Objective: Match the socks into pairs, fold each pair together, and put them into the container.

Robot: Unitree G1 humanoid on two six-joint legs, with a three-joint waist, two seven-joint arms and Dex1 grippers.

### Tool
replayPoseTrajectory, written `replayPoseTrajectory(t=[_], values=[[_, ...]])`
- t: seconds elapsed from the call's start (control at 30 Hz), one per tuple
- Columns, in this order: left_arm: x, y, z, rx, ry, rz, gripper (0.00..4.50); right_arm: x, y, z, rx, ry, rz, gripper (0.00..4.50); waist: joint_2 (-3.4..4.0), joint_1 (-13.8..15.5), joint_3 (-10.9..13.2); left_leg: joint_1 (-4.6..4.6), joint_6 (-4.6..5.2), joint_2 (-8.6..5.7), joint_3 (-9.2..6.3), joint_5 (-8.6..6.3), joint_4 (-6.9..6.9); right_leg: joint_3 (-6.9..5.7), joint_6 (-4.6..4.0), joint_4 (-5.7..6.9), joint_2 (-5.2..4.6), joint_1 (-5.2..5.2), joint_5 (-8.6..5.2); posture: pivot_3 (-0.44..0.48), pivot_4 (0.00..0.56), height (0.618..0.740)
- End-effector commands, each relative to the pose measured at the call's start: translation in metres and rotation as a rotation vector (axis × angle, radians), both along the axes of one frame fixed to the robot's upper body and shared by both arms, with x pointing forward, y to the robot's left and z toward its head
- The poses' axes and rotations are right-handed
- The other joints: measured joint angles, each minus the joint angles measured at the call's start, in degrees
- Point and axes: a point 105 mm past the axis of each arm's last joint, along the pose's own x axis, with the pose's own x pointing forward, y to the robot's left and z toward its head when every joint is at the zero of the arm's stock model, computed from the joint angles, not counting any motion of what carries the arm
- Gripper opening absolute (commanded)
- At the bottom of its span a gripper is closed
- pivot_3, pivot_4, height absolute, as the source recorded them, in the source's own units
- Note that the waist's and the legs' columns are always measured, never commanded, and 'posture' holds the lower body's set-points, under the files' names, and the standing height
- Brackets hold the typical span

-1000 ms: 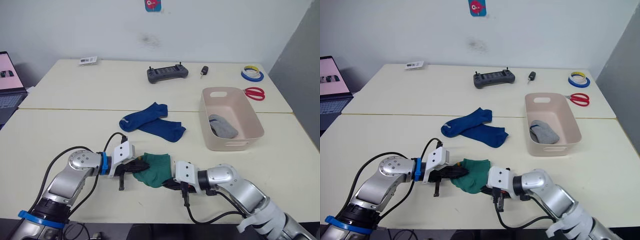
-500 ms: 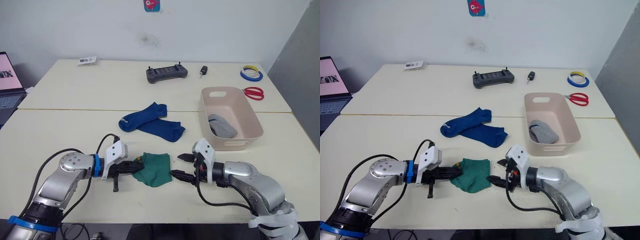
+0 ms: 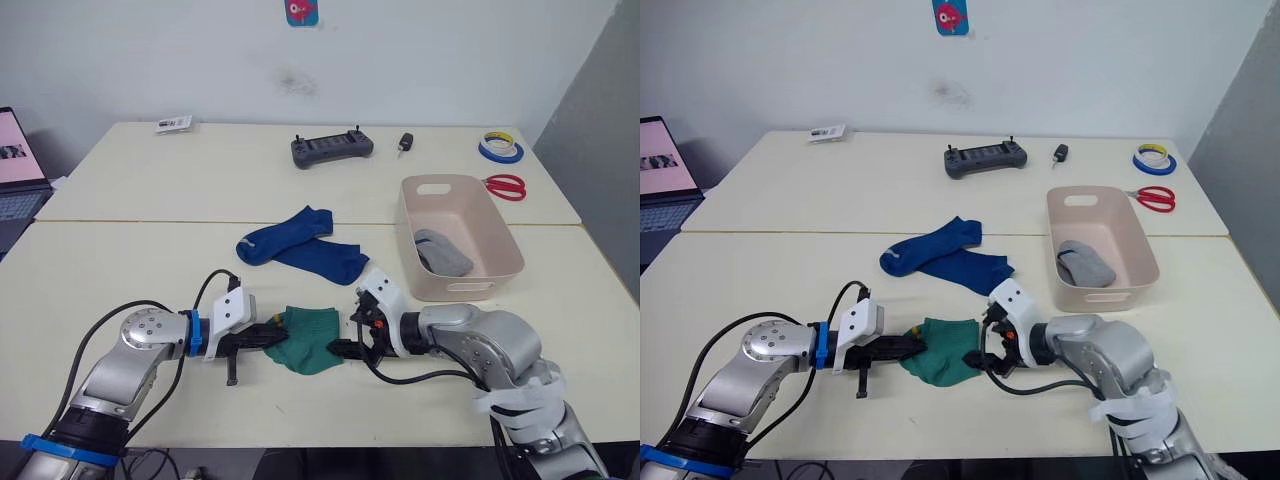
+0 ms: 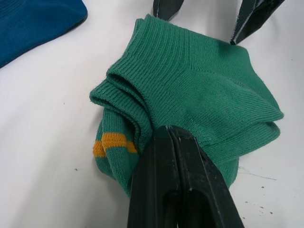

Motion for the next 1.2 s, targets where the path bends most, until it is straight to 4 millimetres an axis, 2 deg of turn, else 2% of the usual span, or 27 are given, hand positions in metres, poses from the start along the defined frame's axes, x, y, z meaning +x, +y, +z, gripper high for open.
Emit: replayPoseTrajectory(t=[0.03, 0.23, 0.57, 0.67, 1.03, 1.2], values=[[-0.007, 0.011, -0.020, 0.057, 0.064, 0.046, 0.00, -0.005, 0.017, -0.003, 0.038, 0.091, 0.028, 4.49, 0.03, -0.24, -0.05, 0.01, 0.00, 0.01, 0.00, 0.00, -0.01, 0.01, 0.00, 0.00, 0.01, 0.00, 0.00, 0.000, 0.150, 0.740], [-0.008, 0.012, -0.022, 0.059, 0.068, 0.054, 0.00, -0.001, 0.034, 0.002, 0.135, 0.141, 0.032, 4.49, 0.17, -0.67, -0.19, 0.03, 0.00, 0.01, 0.00, 0.00, -0.02, 0.01, 0.00, 0.01, 0.01, 0.00, 0.00, 0.000, 0.150, 0.740], [-0.008, 0.017, -0.024, 0.063, 0.069, 0.073, 0.00, 0.007, 0.043, 0.007, 0.265, 0.196, 0.043, 4.49, 0.29, -1.13, -0.27, 0.04, 0.01, 0.01, 0.00, 0.00, -0.05, 0.01, 0.00, 0.02, 0.02, 0.00, 0.00, 0.000, 0.150, 0.740], [-0.008, 0.018, -0.024, 0.063, 0.069, 0.077, 0.00, 0.008, 0.046, 0.006, 0.271, 0.183, 0.046, 3.88, 0.30, -1.15, -0.27, 0.04, 0.01, 0.01, -0.01, 0.00, -0.05, 0.00, 0.00, 0.02, 0.02, 0.00, 0.00, 0.000, 0.150, 0.740], [-0.007, 0.018, -0.018, 0.022, 0.072, 0.091, 0.00, 0.008, 0.048, 0.014, 0.292, 0.125, 0.054, 0.01, 0.32, -1.15, -0.26, 0.03, 0.01, 0.01, -0.01, 0.00, -0.07, 0.01, 0.00, 0.01, 0.02, -0.02, 0.00, 0.000, 0.150, 0.740], [-0.004, 0.014, 0.013, -0.112, 0.069, 0.102, 0.00, 0.009, 0.037, 0.022, 0.283, 0.039, 0.023, 0.01, 0.31, -1.16, -0.21, -0.11, 0.00, 0.01, -0.04, 0.00, -0.06, -0.01, 0.00, 0.00, 0.02, -0.11, 0.00, 0.000, 0.150, 0.740]])
